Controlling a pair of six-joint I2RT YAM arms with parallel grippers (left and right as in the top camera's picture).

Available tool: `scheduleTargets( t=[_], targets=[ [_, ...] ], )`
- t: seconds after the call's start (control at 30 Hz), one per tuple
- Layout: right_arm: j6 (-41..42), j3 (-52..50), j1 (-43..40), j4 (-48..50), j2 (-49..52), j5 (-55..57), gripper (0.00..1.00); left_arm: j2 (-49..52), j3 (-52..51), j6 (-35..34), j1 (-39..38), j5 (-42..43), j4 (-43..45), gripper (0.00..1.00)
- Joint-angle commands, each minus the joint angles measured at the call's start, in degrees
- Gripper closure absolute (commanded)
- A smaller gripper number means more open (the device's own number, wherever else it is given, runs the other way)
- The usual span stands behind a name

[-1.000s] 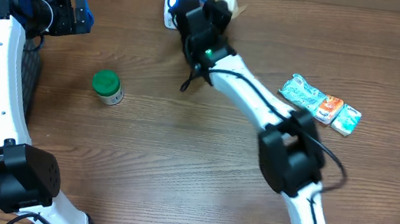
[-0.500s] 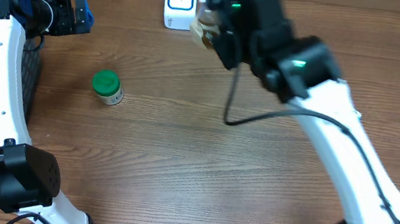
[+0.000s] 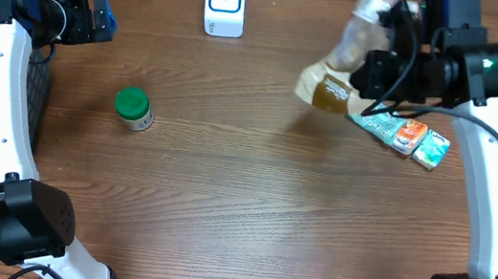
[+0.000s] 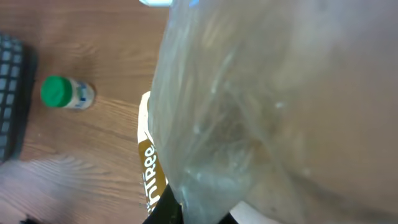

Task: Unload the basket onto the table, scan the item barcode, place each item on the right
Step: 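Carry the pouch right and place it beside the other packs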

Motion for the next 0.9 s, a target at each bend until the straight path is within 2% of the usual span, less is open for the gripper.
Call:
scheduleTargets(
  t=[0.0,0.37,0.57,0.63,0.73,0.8,0.87],
  targets=[
    [2.03,-6.10,-3.50,1.51,0.44,-2.60,0.96,-0.79,0.59,-0.33,-0.07,0.26,0.20,0.00],
    [1.55,-26.08,-14.80,17.31,0.44,-2.05,0.96,-0.79,0.59,-0.33,-0.07,0.26,0.20,0.01],
    [1.57,-35.04,-18.27,26.97,0.46,0.26,0.96,-0.79,0.59,-0.33,-0.07,0.26,0.22,0.00],
    [1.57,-35.93,-18.86,27.08,0.46,0.24,0.84,-0.79,0.59,-0.33,-0.07,0.26,0.20,0.00],
    [1.57,-35.78,-18.99,25.88,0.44,0.24,0.51,-0.79,0.59,-0.33,-0.07,0.26,0.20,0.00],
    [1.57,-35.76,-18.99,25.20,0.44,0.24,0.41,-0.79,0.59,-0.33,-0.07,0.26,0.22,0.00],
    [1.60,-35.10,-18.99,23.80,0.44,0.24,0.34,-0.79,0.59,-0.33,-0.07,0.26,0.22,0.00]
  ],
)
